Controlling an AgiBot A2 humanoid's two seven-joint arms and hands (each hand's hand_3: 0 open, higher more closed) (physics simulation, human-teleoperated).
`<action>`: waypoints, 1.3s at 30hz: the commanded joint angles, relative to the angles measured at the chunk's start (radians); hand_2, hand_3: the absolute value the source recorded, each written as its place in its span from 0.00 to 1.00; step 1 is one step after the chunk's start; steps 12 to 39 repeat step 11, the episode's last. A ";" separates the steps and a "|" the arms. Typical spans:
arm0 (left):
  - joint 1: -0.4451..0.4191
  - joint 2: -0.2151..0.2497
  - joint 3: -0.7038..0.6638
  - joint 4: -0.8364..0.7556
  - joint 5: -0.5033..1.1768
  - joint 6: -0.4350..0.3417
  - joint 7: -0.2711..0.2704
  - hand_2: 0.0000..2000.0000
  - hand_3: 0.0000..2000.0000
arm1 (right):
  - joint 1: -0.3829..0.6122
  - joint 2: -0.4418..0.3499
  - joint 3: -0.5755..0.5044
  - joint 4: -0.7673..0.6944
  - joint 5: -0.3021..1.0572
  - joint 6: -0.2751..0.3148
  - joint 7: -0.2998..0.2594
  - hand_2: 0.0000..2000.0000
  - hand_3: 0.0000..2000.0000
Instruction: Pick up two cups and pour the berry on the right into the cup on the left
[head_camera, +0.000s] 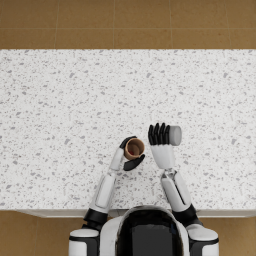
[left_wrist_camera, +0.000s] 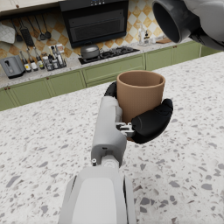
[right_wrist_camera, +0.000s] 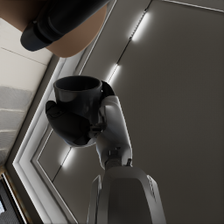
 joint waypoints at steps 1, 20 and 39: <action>-0.001 0.000 0.000 -0.001 0.000 0.000 0.000 1.00 0.64 | -0.001 0.000 -0.001 0.001 0.000 0.000 0.000 1.00 0.64; -0.004 -0.001 -0.001 -0.003 0.000 -0.002 0.000 1.00 0.64 | -0.004 0.002 -0.002 0.004 0.001 0.000 0.000 1.00 0.64; -0.004 -0.001 -0.001 -0.003 0.000 -0.002 0.000 1.00 0.64 | -0.004 0.002 -0.002 0.004 0.001 0.000 0.000 1.00 0.64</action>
